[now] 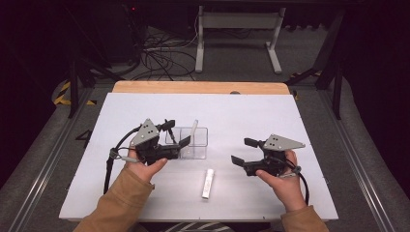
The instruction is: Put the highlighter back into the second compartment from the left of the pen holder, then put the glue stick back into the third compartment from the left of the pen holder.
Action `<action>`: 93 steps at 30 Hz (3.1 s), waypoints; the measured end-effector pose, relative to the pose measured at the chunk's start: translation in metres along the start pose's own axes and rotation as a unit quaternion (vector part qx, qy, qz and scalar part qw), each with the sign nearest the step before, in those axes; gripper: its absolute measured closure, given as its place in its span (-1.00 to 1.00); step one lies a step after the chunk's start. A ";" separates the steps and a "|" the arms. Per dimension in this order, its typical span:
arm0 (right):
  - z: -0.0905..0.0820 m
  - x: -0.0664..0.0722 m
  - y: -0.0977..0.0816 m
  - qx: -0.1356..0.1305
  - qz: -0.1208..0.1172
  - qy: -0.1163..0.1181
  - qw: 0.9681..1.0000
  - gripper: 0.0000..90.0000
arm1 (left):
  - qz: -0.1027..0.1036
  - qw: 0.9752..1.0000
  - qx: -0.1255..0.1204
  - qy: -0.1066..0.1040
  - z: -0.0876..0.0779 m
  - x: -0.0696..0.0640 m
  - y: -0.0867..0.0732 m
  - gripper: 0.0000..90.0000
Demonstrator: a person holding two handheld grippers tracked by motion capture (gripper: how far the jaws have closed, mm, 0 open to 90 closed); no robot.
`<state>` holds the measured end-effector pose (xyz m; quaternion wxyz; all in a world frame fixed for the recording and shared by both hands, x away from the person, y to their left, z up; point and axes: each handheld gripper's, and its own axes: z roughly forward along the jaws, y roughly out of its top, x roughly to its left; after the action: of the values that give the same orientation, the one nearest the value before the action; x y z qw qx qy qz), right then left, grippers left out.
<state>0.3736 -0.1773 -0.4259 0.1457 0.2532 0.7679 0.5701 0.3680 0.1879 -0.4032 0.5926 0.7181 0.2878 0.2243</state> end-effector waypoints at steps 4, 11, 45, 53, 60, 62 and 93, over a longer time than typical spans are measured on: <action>-0.002 0.000 0.001 0.001 -0.001 -0.007 1.000 -0.68 | -0.008 1.000 0.005 -0.008 -0.006 0.001 0.001 -0.74; -0.003 0.002 0.003 -0.005 -0.002 -0.020 1.000 -0.77 | -0.009 1.000 0.023 -0.008 -0.017 0.006 0.003 -0.76; 0.001 0.026 0.016 0.027 -0.014 -0.045 0.999 -0.64 | -0.009 0.998 0.057 0.008 -0.091 0.032 -0.040 -0.91; 0.007 0.030 0.017 0.048 -0.022 -0.041 0.998 -0.62 | -0.015 0.998 0.057 0.036 -0.099 0.034 -0.050 -0.91; 0.015 0.034 0.021 0.066 -0.025 -0.033 0.997 -0.61 | -0.004 0.997 0.059 0.042 -0.101 0.036 -0.052 -0.91; 0.017 0.035 0.021 0.072 -0.018 -0.030 0.997 -0.54 | -0.013 0.997 0.057 0.044 -0.101 0.037 -0.053 -0.91; 0.041 0.058 0.031 0.211 0.076 -0.092 0.970 -0.32 | -0.026 0.997 0.053 0.046 -0.105 0.038 -0.057 -0.91</action>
<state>0.3534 -0.1058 -0.4051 0.1147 0.3871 0.8327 0.3790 0.3175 0.2971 -0.4393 0.5453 0.7297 0.3447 0.2265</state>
